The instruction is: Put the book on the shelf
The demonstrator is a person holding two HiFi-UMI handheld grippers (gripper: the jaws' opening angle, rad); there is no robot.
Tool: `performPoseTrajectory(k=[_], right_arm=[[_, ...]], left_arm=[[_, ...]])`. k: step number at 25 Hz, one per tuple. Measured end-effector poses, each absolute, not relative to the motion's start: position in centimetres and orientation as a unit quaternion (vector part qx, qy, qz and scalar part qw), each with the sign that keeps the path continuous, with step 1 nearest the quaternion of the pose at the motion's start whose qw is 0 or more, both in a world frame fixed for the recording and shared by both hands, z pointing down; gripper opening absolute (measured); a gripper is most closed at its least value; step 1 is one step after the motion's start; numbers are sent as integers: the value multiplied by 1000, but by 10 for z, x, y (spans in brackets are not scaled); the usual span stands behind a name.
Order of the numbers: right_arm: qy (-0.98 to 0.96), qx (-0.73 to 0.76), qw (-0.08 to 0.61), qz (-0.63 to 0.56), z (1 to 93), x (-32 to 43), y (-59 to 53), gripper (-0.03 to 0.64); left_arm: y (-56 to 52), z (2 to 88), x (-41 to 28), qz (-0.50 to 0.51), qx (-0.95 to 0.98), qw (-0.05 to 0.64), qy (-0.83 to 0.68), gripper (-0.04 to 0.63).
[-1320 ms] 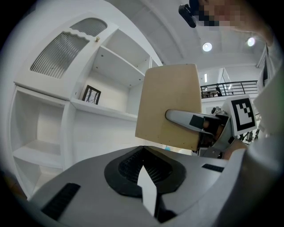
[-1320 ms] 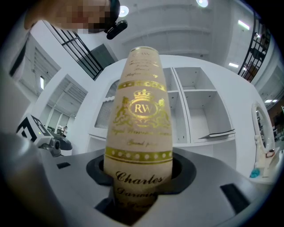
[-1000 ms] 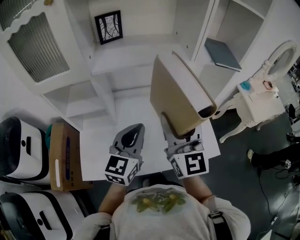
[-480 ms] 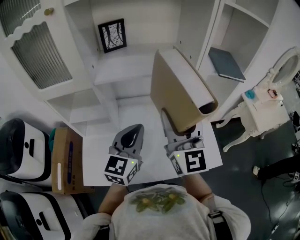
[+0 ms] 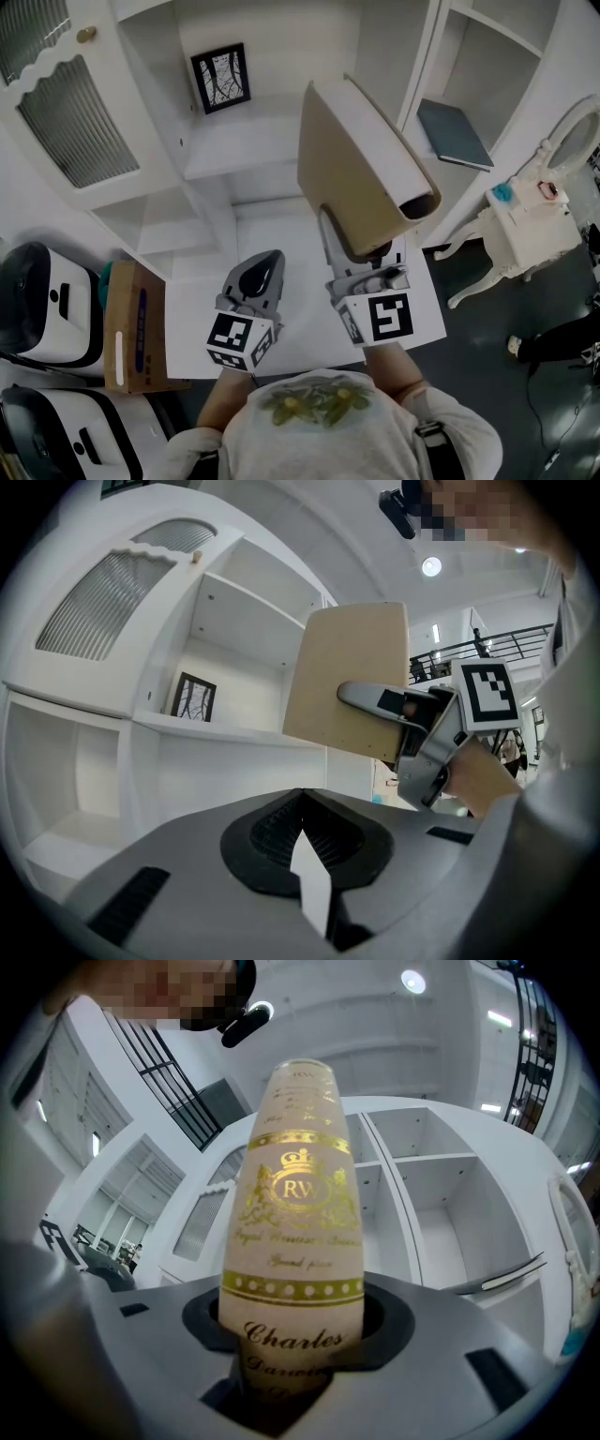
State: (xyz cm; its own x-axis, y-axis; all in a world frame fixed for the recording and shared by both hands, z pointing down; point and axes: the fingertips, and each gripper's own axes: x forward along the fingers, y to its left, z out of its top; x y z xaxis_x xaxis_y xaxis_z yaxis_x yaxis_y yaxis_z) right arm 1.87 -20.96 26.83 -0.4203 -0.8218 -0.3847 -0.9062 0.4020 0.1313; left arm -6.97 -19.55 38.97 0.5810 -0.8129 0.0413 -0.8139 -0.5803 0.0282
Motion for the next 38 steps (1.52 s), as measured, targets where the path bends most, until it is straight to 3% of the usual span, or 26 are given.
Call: performPoseTrajectory(k=[38], right_arm=[[840, -524, 89, 112, 243, -1, -294, 238]], left_arm=[[-241, 373, -91, 10, 872, 31, -489, 28]])
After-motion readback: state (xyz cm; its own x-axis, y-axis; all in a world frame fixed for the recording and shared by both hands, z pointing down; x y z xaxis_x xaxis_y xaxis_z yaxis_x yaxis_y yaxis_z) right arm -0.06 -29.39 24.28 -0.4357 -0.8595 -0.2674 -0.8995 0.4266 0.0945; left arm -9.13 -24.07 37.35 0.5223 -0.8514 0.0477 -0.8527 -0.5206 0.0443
